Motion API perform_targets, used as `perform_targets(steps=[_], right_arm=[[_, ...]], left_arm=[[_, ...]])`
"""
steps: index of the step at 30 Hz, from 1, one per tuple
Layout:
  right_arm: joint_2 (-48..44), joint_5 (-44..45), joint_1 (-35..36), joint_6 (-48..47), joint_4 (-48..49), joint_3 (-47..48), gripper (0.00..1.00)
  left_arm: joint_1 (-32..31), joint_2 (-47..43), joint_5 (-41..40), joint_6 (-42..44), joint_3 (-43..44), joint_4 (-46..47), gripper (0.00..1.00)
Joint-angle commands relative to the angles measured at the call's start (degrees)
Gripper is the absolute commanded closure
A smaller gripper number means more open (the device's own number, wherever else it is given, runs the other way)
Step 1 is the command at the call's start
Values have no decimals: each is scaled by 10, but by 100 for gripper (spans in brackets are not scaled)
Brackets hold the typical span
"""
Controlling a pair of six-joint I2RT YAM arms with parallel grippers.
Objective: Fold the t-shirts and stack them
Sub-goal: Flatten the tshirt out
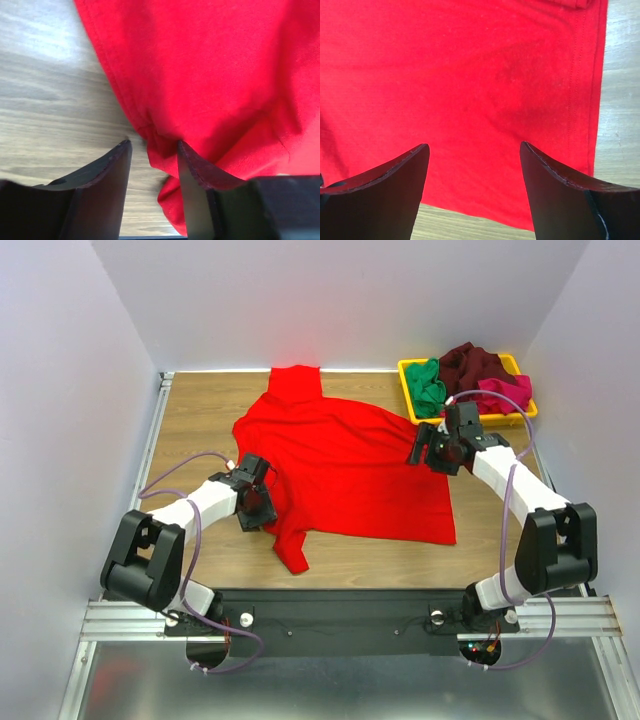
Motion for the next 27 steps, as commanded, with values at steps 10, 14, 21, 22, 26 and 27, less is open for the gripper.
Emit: perform_targets(steps=[10, 14, 21, 22, 26, 27], right_arm=[[-39, 19, 4, 7, 10, -56, 21], [-43, 21, 4, 6, 9, -64, 21], [-38, 24, 4, 4, 10, -67, 21], [-36, 24, 3, 4, 9, -66, 21], [-36, 26, 4, 4, 10, -60, 21], [-33, 26, 4, 4, 9, -59, 21]], left_arm=[[0, 1, -5, 27, 37, -10, 100], [1, -24, -14, 35, 109, -79, 100], [11, -50, -18, 69, 198, -179, 100], [13, -50, -14, 73, 202, -190, 100], [14, -58, -34, 88, 225, -244, 100], [16, -64, -42, 90, 236, -261, 100]])
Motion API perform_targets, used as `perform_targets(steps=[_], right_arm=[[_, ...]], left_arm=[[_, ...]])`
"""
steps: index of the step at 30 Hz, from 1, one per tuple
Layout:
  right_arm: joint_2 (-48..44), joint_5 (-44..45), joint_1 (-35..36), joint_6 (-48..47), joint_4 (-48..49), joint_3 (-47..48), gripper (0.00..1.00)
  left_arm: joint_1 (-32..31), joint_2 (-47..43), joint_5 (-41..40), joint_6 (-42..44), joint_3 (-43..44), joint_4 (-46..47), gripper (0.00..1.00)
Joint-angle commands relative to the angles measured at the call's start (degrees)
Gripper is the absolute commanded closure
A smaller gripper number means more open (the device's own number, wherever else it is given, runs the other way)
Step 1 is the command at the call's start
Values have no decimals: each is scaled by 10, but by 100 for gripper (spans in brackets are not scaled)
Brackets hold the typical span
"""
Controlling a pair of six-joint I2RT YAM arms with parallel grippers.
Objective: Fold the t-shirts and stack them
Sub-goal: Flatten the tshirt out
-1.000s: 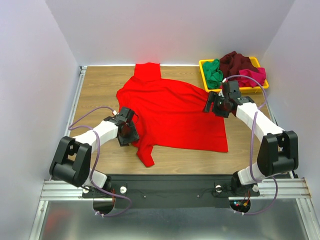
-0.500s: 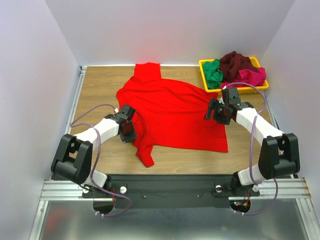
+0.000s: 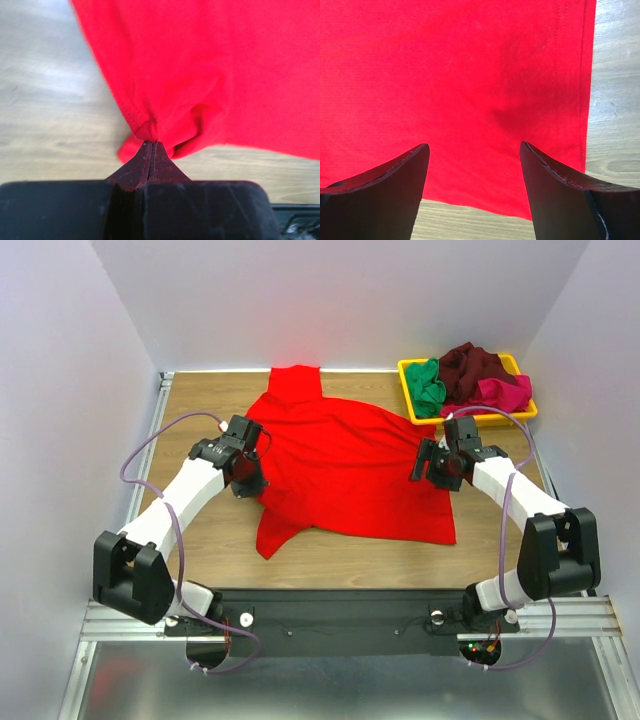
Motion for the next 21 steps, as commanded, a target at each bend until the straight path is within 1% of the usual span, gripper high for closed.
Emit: perform_targets(steps=[1, 5, 8, 13, 17, 21], right_arm=[[-9, 13, 4, 1, 10, 10, 21], [-2, 13, 3, 1, 11, 10, 21], [6, 19, 4, -1, 11, 5, 21], [22, 46, 3, 4, 9, -18, 22], [24, 49, 4, 12, 9, -35, 22], [42, 54, 4, 14, 10, -45, 22]], left_arm=[[5, -24, -36, 26, 39, -102, 100], [13, -27, -80, 34, 75, -134, 100], [15, -20, -97, 42, 91, -143, 100], [19, -12, -100, 59, 104, -152, 100], [26, -9, -104, 77, 122, -164, 100], [31, -6, -83, 89, 119, -154, 100]])
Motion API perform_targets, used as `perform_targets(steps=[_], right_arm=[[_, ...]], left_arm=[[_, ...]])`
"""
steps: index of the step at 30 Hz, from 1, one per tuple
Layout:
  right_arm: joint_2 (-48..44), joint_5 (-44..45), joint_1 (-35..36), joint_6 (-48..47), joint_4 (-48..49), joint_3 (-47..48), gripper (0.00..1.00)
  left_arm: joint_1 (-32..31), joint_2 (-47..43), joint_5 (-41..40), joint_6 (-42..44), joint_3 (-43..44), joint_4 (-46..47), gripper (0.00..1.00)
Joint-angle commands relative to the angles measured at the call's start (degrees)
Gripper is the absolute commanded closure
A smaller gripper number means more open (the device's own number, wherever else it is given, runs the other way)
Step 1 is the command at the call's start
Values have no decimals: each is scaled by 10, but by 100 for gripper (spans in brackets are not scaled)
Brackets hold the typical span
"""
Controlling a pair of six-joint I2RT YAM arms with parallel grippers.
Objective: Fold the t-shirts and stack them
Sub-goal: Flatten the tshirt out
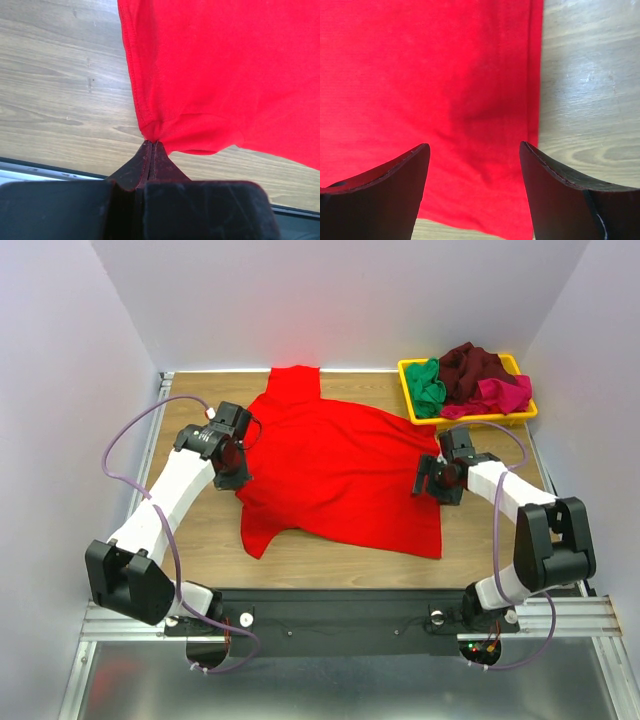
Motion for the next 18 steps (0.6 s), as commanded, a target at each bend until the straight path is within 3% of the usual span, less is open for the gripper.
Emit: perform_targets(steps=[1, 18], right_arm=[[21, 17, 4, 8, 10, -5, 22], [114, 147, 4, 6, 3, 26, 22]], left_arm=[[7, -1, 4, 24, 19, -11, 100], [40, 8, 9, 66, 20, -5, 100]])
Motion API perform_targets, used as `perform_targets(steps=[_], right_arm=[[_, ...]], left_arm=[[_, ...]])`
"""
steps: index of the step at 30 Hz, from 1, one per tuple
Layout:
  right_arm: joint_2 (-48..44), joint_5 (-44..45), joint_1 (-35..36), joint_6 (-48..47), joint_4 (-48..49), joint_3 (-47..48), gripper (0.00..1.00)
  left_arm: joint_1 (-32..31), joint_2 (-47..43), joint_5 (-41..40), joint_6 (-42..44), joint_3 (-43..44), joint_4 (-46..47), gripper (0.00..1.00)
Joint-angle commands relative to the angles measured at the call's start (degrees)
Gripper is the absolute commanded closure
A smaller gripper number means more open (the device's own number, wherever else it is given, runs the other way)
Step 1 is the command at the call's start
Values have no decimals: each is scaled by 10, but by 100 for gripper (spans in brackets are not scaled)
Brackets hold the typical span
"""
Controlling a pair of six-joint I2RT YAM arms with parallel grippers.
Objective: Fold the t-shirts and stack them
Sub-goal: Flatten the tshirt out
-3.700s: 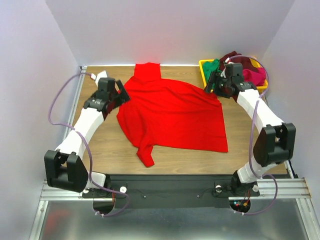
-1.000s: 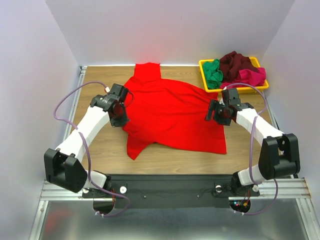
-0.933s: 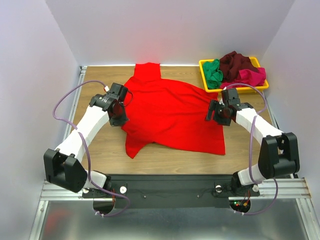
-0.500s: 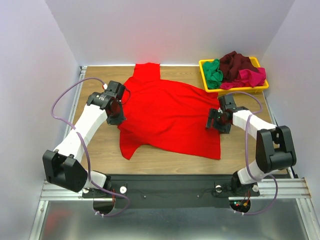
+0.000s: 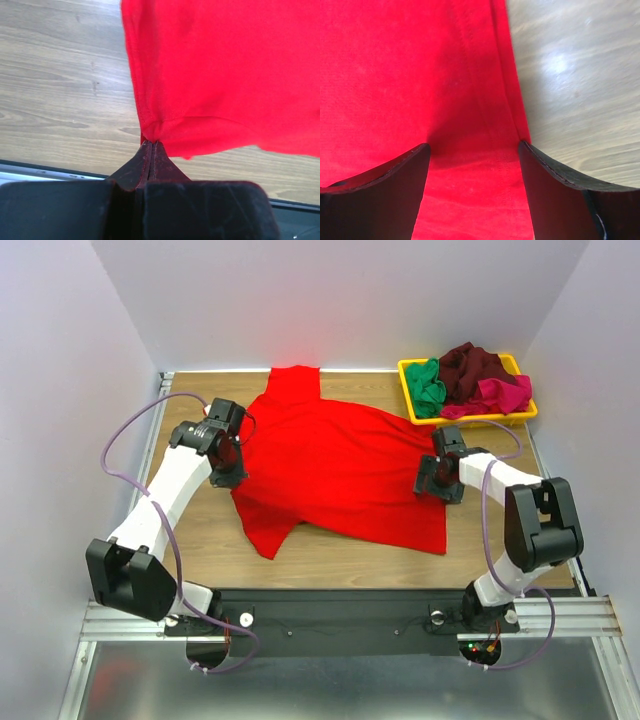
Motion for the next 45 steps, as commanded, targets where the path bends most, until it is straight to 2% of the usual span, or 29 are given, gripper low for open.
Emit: perform_targets(steps=[1, 4, 8, 15, 19, 20, 22, 23, 26, 29, 30, 33, 38, 45], right_arm=[[49, 56, 0, -6, 0, 6, 22], [65, 69, 0, -12, 0, 22, 22], [92, 81, 0, -18, 0, 48, 22], [117, 95, -1, -32, -5, 105, 21], [126, 87, -1, -33, -9, 125, 21], [128, 85, -1, -32, -10, 131, 21], [131, 84, -1, -32, -12, 134, 21], [132, 84, -1, -32, -11, 135, 21], [127, 81, -1, -32, -12, 133, 21], [124, 77, -1, -32, -12, 132, 21], [123, 75, -1, -31, -12, 132, 21], [119, 63, -1, -27, -12, 132, 21], [111, 54, -1, -26, -13, 131, 21], [91, 49, -1, -21, -16, 119, 22]], left_arm=[[25, 1, -11, 32, 1, 10, 100], [38, 20, 6, 42, -4, 52, 100], [45, 77, 21, 48, 35, 101, 100], [55, 253, 38, 73, 178, 162, 100], [58, 283, 39, 71, 230, 190, 100], [58, 285, 41, 69, 243, 188, 85], [58, 273, 40, 59, 238, 190, 65], [58, 263, 34, 55, 227, 194, 43], [59, 199, 9, 32, 106, 220, 22], [62, 115, 4, -12, 18, 256, 21], [65, 94, 5, -25, -35, 277, 22], [70, 20, 24, -70, -121, 318, 30], [71, 32, 60, -87, -178, 348, 40], [72, 75, 62, -80, -190, 375, 41]])
